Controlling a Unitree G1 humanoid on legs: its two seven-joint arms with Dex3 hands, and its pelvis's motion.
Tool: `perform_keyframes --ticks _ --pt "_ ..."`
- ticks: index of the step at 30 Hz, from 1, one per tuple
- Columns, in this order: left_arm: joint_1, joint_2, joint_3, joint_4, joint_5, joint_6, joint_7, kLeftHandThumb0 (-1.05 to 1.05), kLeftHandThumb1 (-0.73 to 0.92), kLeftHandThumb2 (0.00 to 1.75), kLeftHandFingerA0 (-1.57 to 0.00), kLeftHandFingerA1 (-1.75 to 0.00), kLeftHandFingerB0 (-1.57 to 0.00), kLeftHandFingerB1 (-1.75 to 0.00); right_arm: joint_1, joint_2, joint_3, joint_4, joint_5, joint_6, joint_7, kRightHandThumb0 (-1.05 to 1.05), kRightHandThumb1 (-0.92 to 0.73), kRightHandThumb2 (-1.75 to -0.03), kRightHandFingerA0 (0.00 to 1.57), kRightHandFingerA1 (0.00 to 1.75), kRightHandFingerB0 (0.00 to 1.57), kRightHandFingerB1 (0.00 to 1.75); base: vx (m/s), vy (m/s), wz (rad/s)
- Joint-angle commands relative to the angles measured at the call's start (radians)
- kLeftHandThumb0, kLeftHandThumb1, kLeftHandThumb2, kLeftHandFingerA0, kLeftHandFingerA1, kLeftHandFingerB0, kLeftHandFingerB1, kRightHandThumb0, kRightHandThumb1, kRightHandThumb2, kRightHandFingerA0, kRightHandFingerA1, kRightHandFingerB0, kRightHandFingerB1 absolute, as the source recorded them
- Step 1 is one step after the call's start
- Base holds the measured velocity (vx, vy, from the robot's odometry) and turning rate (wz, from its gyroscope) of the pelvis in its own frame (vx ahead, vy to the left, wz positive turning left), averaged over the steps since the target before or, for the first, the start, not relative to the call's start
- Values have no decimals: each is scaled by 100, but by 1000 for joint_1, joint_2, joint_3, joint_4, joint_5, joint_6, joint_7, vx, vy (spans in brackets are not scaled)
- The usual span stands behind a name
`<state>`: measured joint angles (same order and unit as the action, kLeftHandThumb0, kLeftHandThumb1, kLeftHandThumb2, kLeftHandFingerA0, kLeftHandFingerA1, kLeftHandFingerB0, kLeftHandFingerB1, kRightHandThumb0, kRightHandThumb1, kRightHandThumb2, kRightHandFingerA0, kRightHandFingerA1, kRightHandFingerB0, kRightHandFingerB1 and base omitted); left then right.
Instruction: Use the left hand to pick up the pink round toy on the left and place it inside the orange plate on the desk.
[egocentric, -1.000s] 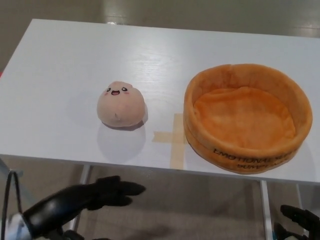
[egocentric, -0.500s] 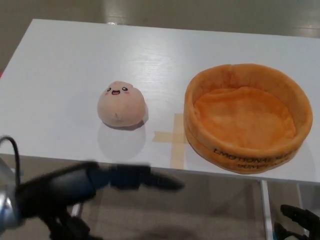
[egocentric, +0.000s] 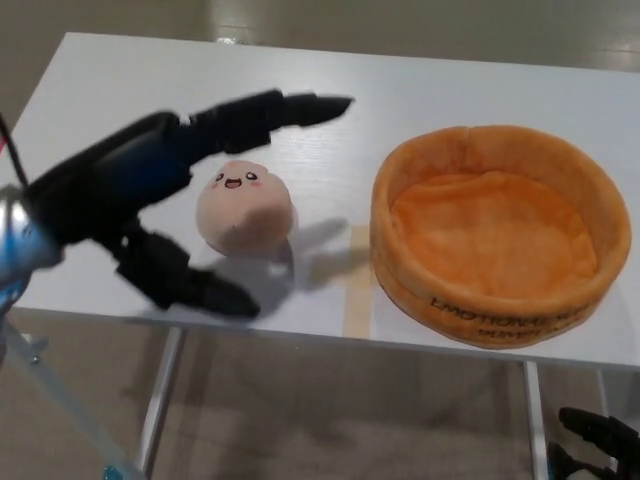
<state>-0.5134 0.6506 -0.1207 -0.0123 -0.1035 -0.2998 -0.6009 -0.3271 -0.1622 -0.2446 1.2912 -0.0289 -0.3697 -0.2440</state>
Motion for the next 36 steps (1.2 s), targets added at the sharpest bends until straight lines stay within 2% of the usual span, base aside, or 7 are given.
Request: perform_keyframes --ticks 1,4,25,26,30,32,36 --pt "-294 -38 -228 523 574 -54 366 -23 37 65 0 0 -3 -22 11 0 -2 17 6 -7 2 -17 -57 -59 65 72 71 58 0 0 0" --pt "-335 -52 -292 623 630 -45 446 -56 36 68 0 0 -4 -14 14 0 -5 17 10 -6 9 -18 -56 -62 64 73 70 55 0 0 0" --pt "-441 -182 -565 1015 726 52 674 -47 32 72 0 -20 -2 -30 13 2 -16 18 25 4 39 -18 -59 -60 63 72 68 57 0 0 0" --pt "-438 -189 -570 1031 721 49 672 -40 40 52 0 -23 -13 -28 11 2 -13 19 22 8 34 -21 -60 -58 63 65 70 54 0 0 0" --pt "-435 -210 -594 1084 719 33 696 -36 39 52 -1 -24 -18 -30 13 3 -7 17 14 -1 30 -18 -58 -60 62 72 68 58 0 0 0" --pt "-437 -221 -618 1112 737 28 727 -43 41 63 -14 -37 -20 -36 10 5 -16 18 24 10 33 -18 -57 -60 65 74 70 58 0 0 0" --pt "-442 -249 -604 1149 701 32 712 -31 80 64 -80 -47 -64 -40 8 5 -3 19 8 11 15 -16 -58 -59 68 78 72 58 0 0 0"
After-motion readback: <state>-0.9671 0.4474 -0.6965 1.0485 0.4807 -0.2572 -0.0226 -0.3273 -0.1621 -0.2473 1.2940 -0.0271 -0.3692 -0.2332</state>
